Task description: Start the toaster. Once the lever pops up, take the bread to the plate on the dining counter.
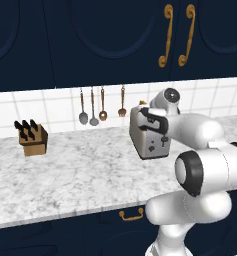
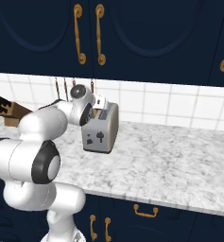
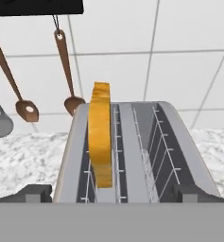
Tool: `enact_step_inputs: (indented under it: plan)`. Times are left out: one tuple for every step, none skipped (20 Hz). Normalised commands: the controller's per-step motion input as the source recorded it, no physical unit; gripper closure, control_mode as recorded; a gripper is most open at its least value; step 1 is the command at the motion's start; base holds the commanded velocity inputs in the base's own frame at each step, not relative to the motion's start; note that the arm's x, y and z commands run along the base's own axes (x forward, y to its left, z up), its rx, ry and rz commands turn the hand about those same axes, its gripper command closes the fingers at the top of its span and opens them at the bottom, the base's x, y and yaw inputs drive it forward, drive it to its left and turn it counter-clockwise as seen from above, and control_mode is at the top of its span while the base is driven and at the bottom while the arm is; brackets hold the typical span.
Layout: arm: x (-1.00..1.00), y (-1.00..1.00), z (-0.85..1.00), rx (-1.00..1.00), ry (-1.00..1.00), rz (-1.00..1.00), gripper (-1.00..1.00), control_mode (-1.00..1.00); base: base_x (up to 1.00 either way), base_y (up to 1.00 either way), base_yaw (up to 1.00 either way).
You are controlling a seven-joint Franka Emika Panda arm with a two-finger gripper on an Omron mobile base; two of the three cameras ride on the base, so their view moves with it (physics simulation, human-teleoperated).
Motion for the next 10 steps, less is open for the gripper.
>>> enact_step_inputs:
  plan:
    - [0.12,0.02,-0.05,0.0,0.03,0.0,-1.0,-1.0,0.0,0.0,0.0]
    - [0.16,0.01,-0.06,0.0,0.04,0.0,-1.0,-1.0,0.0,0.0,0.0]
    - [0.13,0.04,-0.04,0.0,0.04,0.0,-1.0,-1.0,0.0,0.0,0.0]
    - [0.09,0.03,-0.02,0.0,0.01,0.0,-1.0,-1.0,0.0,0.0,0.0]
    - [0.11,0.11,-0.01,0.0,0.0,0.0,-1.0,-1.0,0.0,0.0,0.0]
    - [0.11,0.09,0.0,0.0,0.0,0.0,-1.0,-1.0,0.0,0.0,0.0]
    - [0.12,0.06,0.0,0.0,0.0,0.0,-1.0,-1.0,0.0,0.0,0.0]
    - [0.14,0.06,-0.04,0.0,0.0,0.0,-1.0,-1.0,0.0,0.0,0.0]
    - [0.14,0.07,-0.09,0.0,0.0,0.0,-1.0,-1.0,0.0,0.0,0.0]
    - [0.13,0.09,-0.11,0.0,0.0,0.0,-1.0,-1.0,0.0,0.0,0.0]
